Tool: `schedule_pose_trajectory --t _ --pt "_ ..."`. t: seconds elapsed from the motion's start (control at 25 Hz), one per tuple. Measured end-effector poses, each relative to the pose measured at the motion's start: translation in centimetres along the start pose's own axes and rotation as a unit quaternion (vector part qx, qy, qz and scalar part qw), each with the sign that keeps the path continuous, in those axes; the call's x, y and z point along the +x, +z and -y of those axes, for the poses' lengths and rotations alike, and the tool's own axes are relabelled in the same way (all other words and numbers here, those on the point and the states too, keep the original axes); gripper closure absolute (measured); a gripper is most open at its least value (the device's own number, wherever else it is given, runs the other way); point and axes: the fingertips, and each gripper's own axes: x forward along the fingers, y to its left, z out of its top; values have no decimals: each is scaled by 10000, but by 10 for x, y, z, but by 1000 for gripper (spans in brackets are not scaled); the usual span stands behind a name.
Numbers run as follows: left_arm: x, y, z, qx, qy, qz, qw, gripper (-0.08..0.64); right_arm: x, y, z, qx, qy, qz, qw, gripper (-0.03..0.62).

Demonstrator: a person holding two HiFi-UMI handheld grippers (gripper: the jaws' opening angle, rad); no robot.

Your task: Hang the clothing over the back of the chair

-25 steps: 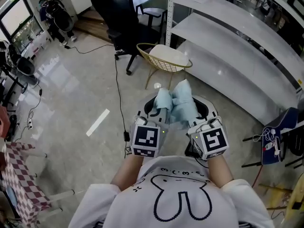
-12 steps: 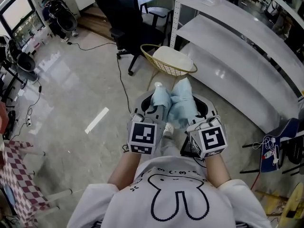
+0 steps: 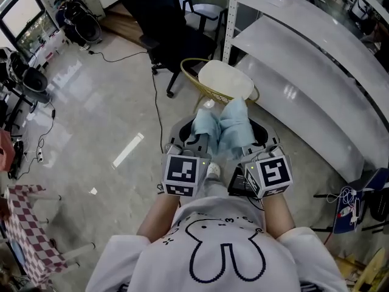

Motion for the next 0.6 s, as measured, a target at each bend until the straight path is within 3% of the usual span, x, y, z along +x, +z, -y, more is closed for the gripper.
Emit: schedule_pose_trajectory --t 0.6 --pt "147 -6 -84 -109 557 -417 9975 532 150 -18 110 -51 443 -133 9989 583"
